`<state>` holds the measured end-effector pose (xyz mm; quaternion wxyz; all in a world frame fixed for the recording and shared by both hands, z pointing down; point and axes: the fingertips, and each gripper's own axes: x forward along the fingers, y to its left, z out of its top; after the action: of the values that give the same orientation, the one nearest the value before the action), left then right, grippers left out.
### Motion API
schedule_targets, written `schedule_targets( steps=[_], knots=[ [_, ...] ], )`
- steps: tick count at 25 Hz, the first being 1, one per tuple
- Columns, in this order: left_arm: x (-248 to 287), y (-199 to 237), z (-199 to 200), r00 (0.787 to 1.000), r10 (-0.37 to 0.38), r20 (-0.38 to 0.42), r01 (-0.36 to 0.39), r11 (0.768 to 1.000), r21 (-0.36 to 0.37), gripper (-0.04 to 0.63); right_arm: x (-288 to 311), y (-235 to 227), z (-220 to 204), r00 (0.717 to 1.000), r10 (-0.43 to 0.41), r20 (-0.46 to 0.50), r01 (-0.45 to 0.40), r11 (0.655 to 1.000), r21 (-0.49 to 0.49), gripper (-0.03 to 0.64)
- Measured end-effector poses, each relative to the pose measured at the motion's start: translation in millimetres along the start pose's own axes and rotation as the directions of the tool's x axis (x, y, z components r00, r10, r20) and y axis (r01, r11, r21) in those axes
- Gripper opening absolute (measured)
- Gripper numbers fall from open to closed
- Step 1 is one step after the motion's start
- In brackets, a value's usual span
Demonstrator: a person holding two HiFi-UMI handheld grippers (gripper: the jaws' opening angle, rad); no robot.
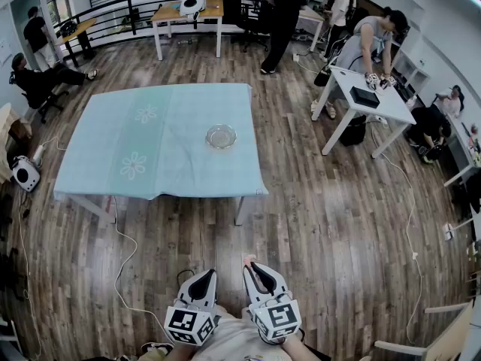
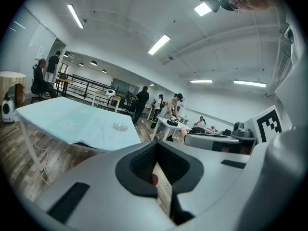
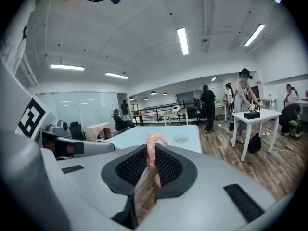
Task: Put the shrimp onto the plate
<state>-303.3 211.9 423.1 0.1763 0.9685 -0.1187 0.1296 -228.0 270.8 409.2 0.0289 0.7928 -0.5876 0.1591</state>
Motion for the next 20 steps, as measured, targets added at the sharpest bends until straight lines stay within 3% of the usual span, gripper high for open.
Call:
schedule_targets(
  steps=[9, 20],
  knots=[
    [30, -81, -14, 1.000, -0.010, 0.004, 0.010, 0.998, 0.067, -0.001, -58, -60, -12, 1.000, -0.011, 0.006, 0.011, 1.000, 0.005, 0.067],
    [35, -141, -37, 0.996, 0.087, -0.017, -0.086, 0.994, 0.062, 0.000, -109, -109, -22, 0.997, 0.077, 0.027, -0.078, 0.996, 0.051, 0.067]
  ],
)
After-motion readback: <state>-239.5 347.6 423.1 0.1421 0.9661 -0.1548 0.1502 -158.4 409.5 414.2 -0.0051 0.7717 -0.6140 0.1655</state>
